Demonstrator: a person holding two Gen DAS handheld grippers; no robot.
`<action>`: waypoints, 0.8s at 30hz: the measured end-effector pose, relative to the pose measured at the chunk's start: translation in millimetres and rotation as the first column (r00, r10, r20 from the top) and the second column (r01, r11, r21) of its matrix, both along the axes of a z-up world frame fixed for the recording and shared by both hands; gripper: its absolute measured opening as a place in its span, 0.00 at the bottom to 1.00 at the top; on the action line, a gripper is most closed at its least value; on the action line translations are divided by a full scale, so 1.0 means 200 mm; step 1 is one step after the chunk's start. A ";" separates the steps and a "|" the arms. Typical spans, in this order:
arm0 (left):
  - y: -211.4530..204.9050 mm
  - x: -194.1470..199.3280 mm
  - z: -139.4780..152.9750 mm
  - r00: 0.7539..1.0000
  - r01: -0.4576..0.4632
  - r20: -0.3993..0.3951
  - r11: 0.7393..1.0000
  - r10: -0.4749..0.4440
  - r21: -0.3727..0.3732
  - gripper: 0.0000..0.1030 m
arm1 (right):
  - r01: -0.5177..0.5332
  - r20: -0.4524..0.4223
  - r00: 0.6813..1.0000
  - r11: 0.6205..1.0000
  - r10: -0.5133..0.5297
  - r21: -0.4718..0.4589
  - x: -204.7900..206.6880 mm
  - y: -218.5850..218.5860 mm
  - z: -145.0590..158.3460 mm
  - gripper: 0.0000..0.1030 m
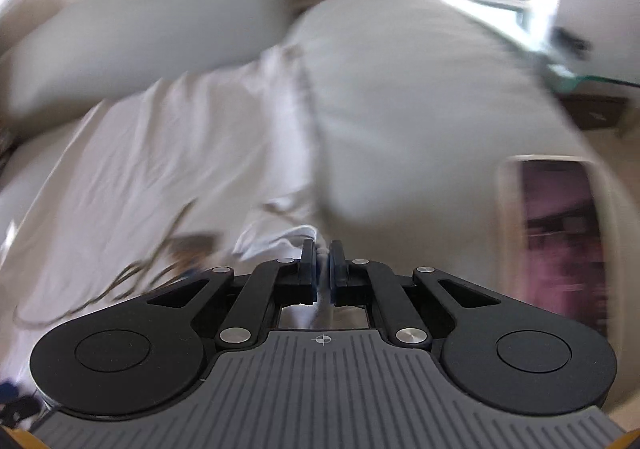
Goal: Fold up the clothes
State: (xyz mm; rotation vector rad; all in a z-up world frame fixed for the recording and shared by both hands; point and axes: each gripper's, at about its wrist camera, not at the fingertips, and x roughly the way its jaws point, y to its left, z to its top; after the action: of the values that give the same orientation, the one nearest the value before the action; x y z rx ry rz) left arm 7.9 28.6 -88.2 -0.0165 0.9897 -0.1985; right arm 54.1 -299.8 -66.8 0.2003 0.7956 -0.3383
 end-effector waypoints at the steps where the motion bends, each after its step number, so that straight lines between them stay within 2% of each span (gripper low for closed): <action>1: 0.00 0.00 0.00 1.000 0.002 0.000 1.000 -0.002 0.001 0.42 | 0.050 -0.004 0.999 0.999 -0.050 0.000 -0.02 -0.07 0.00 0.05; 3: 0.00 0.00 0.01 1.000 0.005 -0.002 1.000 -0.005 0.003 0.42 | 0.125 -0.031 0.992 0.992 -0.125 0.007 -0.03 -0.19 -0.02 0.14; 4: 0.00 0.00 0.01 1.000 0.006 -0.003 1.000 -0.006 0.005 0.42 | 0.156 -0.038 0.987 0.988 -0.155 0.019 -0.04 -0.25 -0.02 0.14; 6: -0.01 0.00 0.01 1.000 0.007 -0.005 1.000 -0.007 0.006 0.42 | 0.174 0.011 0.985 0.985 -0.174 0.020 -0.09 -0.27 0.04 0.19; 7: -0.01 -0.01 0.02 1.000 0.008 -0.006 1.000 -0.008 0.007 0.42 | 0.180 0.039 0.983 0.984 -0.179 -0.019 -0.10 -0.24 0.07 0.29; 9: -0.01 -0.01 0.02 1.000 0.005 -0.008 1.000 -0.005 0.004 0.42 | 0.107 0.078 0.992 0.993 -0.103 -0.052 -0.11 -0.17 0.12 0.32; 11: -0.01 -0.02 0.03 1.000 0.015 -0.005 1.000 -0.015 0.003 0.42 | -0.001 0.043 0.999 1.000 0.001 -0.013 -0.09 -0.10 0.13 0.31; 12: -0.01 -0.03 0.04 1.000 0.022 -0.002 1.000 -0.022 0.003 0.42 | -0.056 0.004 0.998 0.998 0.056 0.033 -0.08 -0.06 0.11 0.30; 14: -0.01 -0.05 0.05 0.999 0.037 0.003 0.999 -0.037 0.003 0.42 | -0.156 -0.076 0.983 0.979 0.167 0.130 -0.05 0.00 0.04 0.13; 15: -0.01 -0.06 0.06 0.999 0.047 0.005 0.999 -0.047 0.007 0.42 | -0.167 -0.127 0.975 0.977 0.184 0.131 -0.03 0.01 0.00 0.12; 17: 0.00 -0.07 0.04 0.998 0.066 -0.005 0.997 -0.066 0.028 0.41 | -0.175 -0.231 0.953 0.978 0.196 0.110 0.01 0.04 -0.10 0.12; 18: 0.02 -0.07 0.04 0.998 0.065 -0.010 0.997 -0.065 0.033 0.41 | -0.147 -0.258 0.954 0.988 0.155 0.049 0.02 0.04 -0.13 0.11; 19: 0.05 -0.07 0.05 0.998 0.054 -0.011 0.998 -0.054 0.029 0.41 | -0.114 -0.255 0.961 0.993 0.112 0.009 0.01 0.02 -0.12 0.02; 21: 0.11 -0.07 0.07 0.999 0.032 -0.012 0.999 -0.032 0.021 0.41 | -0.057 -0.232 0.972 0.998 0.049 -0.028 0.00 0.00 -0.09 0.00; 23: 0.18 -0.07 0.09 1.000 0.002 -0.007 1.000 -0.002 0.005 0.41 | -0.070 -0.213 0.975 0.996 0.059 -0.046 -0.01 0.06 -0.02 0.23; 24: 0.24 -0.06 0.12 1.000 -0.025 0.006 1.000 0.025 -0.015 0.42 | -0.089 -0.203 0.976 0.995 0.077 -0.049 -0.01 0.11 0.01 0.30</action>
State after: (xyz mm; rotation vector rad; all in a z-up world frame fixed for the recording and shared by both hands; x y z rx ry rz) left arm -4.2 75.7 -63.6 -0.0420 0.9818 -0.1833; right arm 51.4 -278.2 -64.1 0.0787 0.9895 -0.3049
